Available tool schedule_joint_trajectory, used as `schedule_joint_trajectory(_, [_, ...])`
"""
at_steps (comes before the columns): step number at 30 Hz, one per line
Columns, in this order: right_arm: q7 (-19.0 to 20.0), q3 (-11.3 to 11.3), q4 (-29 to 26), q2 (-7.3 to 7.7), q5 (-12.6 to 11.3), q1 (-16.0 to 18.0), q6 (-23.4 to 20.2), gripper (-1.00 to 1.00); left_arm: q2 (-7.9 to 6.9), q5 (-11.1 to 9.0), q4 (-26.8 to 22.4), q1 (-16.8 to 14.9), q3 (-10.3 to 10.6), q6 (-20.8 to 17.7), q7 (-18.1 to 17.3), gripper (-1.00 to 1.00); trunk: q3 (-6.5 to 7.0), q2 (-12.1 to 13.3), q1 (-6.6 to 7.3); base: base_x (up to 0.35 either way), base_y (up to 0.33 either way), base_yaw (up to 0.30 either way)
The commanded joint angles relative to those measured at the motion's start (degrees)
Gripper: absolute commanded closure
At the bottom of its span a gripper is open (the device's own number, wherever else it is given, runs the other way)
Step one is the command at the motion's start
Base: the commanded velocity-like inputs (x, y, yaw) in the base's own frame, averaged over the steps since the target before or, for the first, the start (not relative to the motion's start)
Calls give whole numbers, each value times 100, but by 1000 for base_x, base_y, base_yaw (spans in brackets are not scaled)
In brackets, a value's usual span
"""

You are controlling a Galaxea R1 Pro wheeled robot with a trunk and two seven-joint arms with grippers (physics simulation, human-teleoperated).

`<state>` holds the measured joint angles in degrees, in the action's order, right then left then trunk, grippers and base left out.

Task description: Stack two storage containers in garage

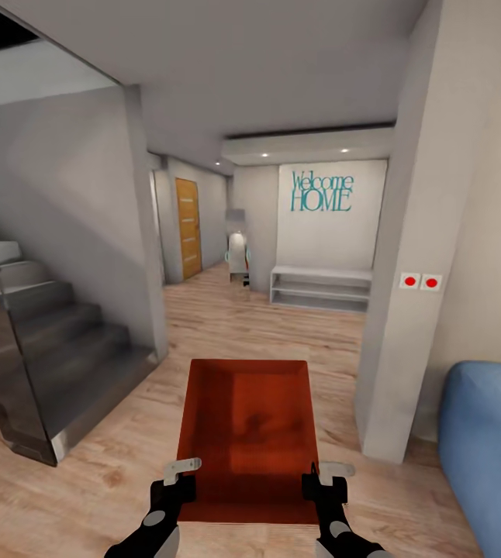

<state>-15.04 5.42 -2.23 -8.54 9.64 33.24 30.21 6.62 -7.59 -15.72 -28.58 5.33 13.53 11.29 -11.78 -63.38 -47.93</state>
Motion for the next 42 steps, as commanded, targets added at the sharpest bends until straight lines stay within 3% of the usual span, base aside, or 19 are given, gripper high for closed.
schedule_joint_trajectory(1, [-201,-232,-14,37,-12,7,56,100,-3,-86,16,-7,47,-465,-426,100,-7,-5,-4,322,0,0])
schedule_joint_trajectory(25, [-192,-226,-14,45,-19,7,50,100,-3,-85,16,-7,47,-465,-426,100,-7,-5,-4,322,0,0])
schedule_joint_trajectory(26, [-45,7,28,-5,51,7,37,100,3,-67,-3,-7,53,-25,28,100,-8,-5,-4,0,0,0])
schedule_joint_trajectory(29, [-28,366,27,-9,413,7,10,100,4,-67,-3,-7,68,-2,61,100,-8,-5,-4,0,0,0])
schedule_joint_trajectory(32, [-9,852,24,-7,924,7,-19,100,5,-93,0,-7,88,29,95,100,-8,-5,-4,0,0,0])
schedule_joint_trajectory(42, [32,2864,21,13,2902,7,-84,100,6,-192,95,-6,138,28,103,100,-8,-5,-4,230,0,0])
